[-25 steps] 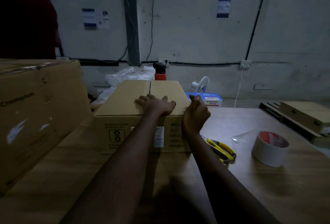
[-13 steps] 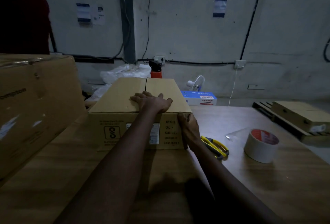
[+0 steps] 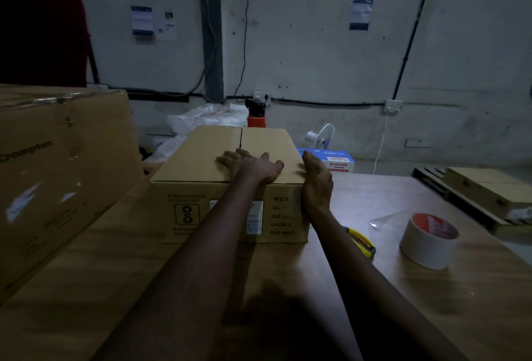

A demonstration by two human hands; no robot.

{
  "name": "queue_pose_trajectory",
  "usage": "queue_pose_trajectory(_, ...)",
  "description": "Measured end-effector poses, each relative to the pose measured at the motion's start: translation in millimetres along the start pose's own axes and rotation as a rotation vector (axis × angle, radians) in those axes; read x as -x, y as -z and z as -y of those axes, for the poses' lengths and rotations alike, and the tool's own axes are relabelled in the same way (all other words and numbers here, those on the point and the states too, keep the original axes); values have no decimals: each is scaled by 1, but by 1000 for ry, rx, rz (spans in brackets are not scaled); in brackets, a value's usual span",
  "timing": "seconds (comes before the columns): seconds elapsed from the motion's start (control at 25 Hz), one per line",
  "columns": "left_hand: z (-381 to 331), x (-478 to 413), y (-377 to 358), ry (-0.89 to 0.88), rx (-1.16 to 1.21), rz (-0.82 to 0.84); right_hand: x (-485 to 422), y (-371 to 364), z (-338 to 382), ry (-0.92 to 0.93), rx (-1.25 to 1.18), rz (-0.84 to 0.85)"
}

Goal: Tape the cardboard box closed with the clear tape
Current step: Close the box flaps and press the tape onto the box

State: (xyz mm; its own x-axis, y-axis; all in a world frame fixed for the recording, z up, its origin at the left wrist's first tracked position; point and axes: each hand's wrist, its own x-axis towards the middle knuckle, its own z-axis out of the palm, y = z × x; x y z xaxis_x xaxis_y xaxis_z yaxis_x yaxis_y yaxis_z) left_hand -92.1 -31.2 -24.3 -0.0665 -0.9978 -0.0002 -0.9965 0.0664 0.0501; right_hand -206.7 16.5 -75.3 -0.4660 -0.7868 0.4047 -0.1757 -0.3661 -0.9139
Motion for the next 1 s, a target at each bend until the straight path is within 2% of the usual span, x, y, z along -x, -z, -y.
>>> queue_pose_trajectory(0.2,-2,-1,-2,2,10,-10,8,5,-16,77,184,38)
queue_pose_trajectory(0.28,-1,-2,-2,4,23,-22,19,8,-32,49,178,86)
queue_pose_trajectory(0.4,0,-1,-2,-17,29,-40,33,15,-60,-70,58,182)
queue_pose_trajectory(0.56,2,-1,-3,-56,69,-71,26,24,-62,-225,-129,382)
queue_pose_trajectory(0.68,8,-3,-3,-110,68,-121,16,33,-56,-374,-290,363)
queue_pose_trajectory(0.8,12,1,-1,-132,219,-303,5,30,-43,-480,-230,212)
queue_pose_trajectory(0.92,36,9,-3,-69,482,-590,-2,23,-35,-497,-53,243)
queue_pose_trajectory(1.0,69,10,-11,23,509,-683,-3,22,-37,-505,-11,266)
